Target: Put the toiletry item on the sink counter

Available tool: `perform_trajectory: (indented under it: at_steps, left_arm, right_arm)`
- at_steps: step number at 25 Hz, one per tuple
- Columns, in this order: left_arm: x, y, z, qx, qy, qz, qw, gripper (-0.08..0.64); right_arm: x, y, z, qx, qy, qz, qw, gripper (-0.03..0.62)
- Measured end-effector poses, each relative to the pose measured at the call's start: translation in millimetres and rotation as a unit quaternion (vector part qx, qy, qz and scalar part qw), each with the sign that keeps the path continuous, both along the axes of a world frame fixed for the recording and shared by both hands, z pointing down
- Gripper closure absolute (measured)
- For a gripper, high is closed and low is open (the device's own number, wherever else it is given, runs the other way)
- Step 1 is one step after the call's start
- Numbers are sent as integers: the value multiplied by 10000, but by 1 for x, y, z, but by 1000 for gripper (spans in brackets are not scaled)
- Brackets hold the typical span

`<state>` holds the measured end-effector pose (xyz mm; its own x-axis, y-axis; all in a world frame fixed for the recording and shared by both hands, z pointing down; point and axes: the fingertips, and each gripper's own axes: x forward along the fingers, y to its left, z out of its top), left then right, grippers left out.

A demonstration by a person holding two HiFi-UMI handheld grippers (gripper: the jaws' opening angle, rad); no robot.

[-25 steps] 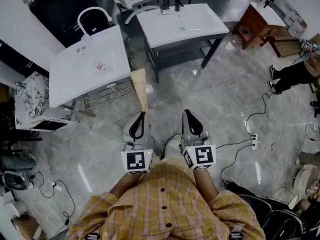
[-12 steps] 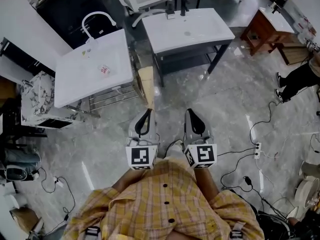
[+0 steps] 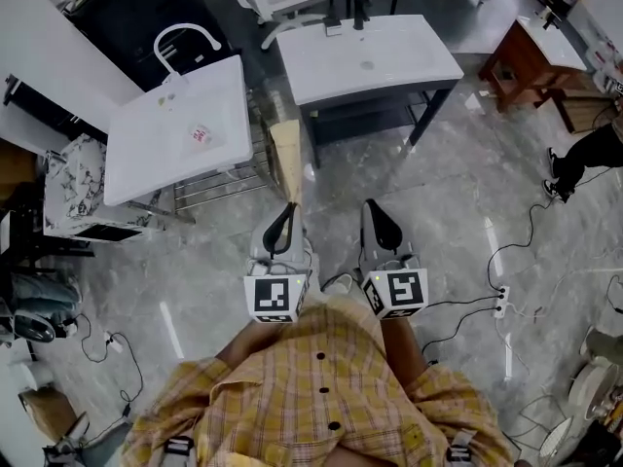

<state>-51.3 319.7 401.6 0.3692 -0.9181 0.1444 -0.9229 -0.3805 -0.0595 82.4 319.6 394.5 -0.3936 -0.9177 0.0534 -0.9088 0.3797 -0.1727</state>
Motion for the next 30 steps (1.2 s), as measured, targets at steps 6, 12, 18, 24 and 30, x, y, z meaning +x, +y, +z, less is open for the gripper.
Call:
perform_trajectory:
  at_steps: [6,12,18,24,30]
  left_arm:
    - [7,-33,17,-48,-107,-22,9999,554]
    - [17,-89,22,-88,69,-69,9999,554]
    - [17,-160,18,-36,109,-171,9998,554]
    - [13,-220,16,-178,138,-192,9996,554]
    - [2,-287,18,-247,187,-207,9993,554]
  right_arm:
    - [5,-34,15,-105,52,-61,9999,594]
    - [12,-90,15,-79,262,-151,9995,594]
    - [12,-159,10,-41,287,-232,9993,594]
    - [9,-220,9,-190,275,-241,9992,594]
    - [-3,-288,10,-257,343,-259,9987,594]
